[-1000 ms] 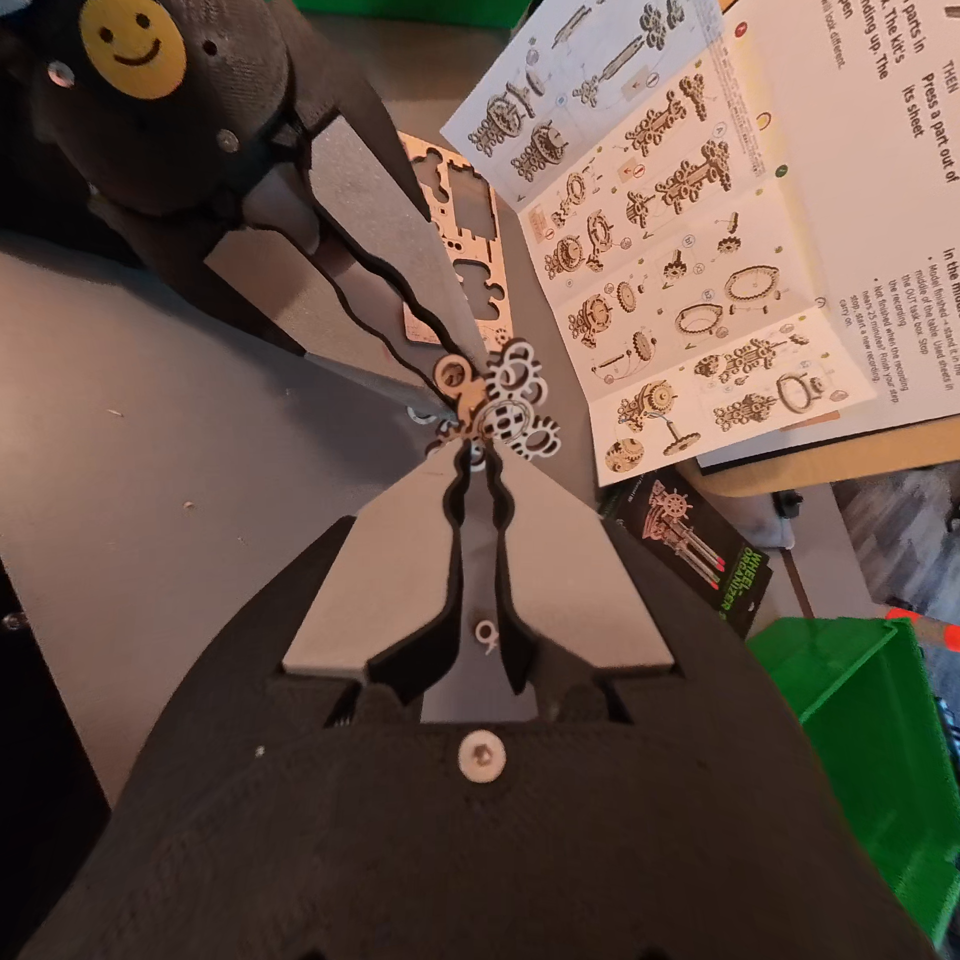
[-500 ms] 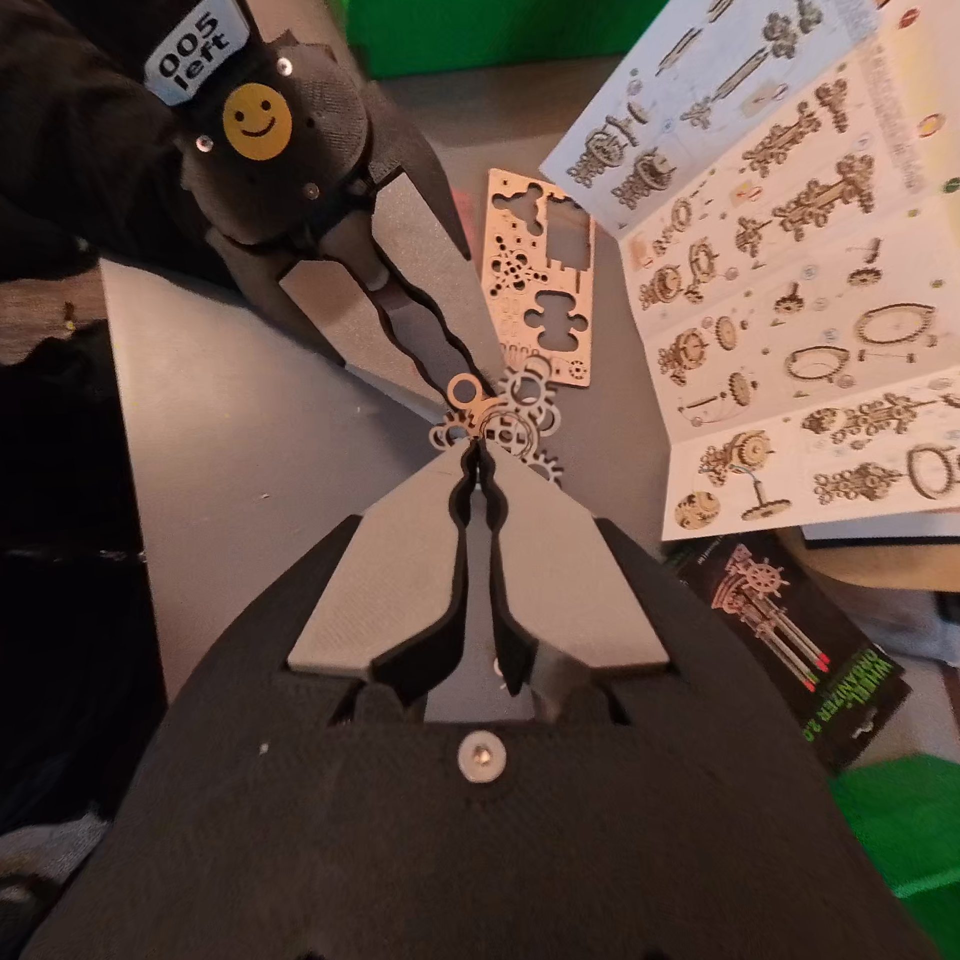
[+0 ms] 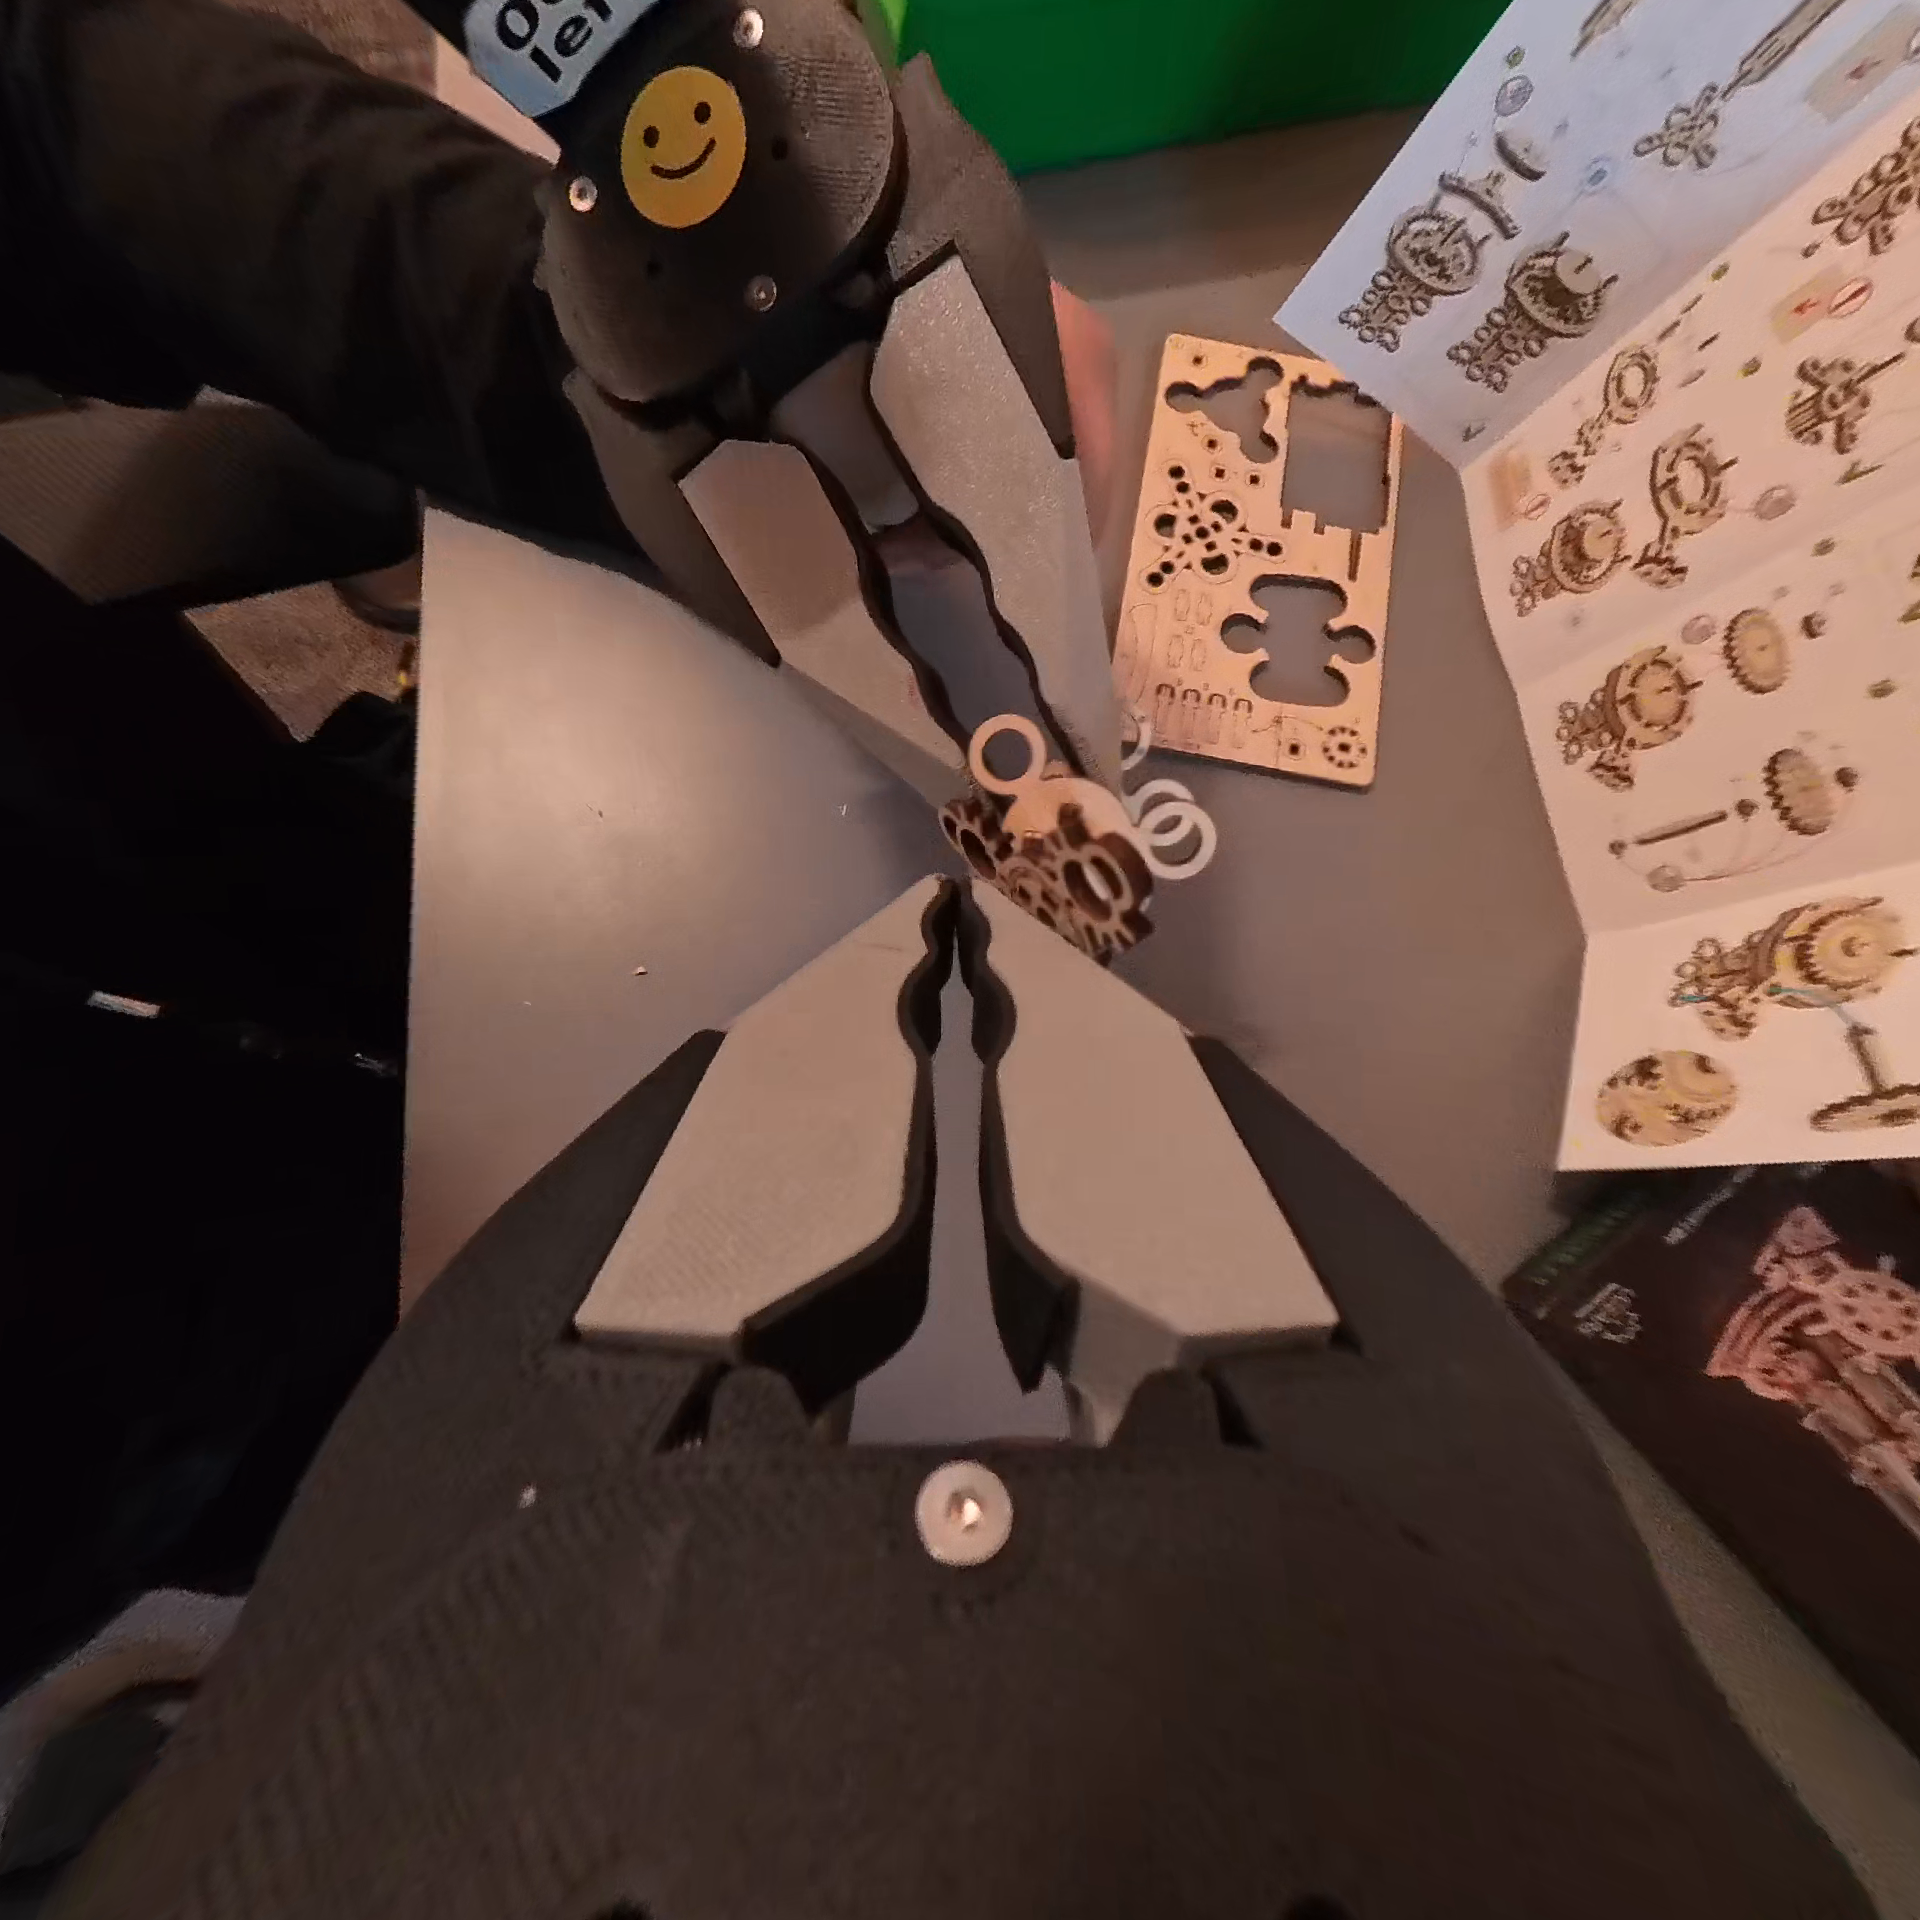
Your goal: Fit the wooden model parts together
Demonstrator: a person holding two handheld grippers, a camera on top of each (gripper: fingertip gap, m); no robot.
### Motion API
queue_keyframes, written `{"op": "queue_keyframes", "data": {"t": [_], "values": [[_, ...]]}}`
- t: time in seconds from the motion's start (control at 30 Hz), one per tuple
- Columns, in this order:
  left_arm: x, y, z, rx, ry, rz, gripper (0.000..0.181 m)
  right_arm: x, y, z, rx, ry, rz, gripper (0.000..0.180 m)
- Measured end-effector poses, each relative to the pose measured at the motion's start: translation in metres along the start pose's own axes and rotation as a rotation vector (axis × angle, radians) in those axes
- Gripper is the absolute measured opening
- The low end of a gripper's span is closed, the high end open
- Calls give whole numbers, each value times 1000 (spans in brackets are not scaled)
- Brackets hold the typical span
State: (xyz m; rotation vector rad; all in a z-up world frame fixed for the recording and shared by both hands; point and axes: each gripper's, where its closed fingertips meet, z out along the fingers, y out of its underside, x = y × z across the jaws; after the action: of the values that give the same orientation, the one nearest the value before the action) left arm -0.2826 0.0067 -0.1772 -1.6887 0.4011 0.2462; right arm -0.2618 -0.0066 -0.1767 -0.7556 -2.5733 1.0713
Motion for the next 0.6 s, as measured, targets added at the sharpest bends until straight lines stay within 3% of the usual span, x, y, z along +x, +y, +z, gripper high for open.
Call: {"op": "queue_keyframes", "data": {"t": [0.03, 0.33, 0.6], "values": [[3, 3, 1, -21, 9, 28, 12, -1, 4, 2, 9, -8, 4, 0], [28, 21, 8, -164, 35, 383, 11, -19, 32, 15, 96, -67, -70, 0], [45, 38, 14, -252, 89, 508, 12, -28, 55, 27, 94, -78, -124, 0]]}}
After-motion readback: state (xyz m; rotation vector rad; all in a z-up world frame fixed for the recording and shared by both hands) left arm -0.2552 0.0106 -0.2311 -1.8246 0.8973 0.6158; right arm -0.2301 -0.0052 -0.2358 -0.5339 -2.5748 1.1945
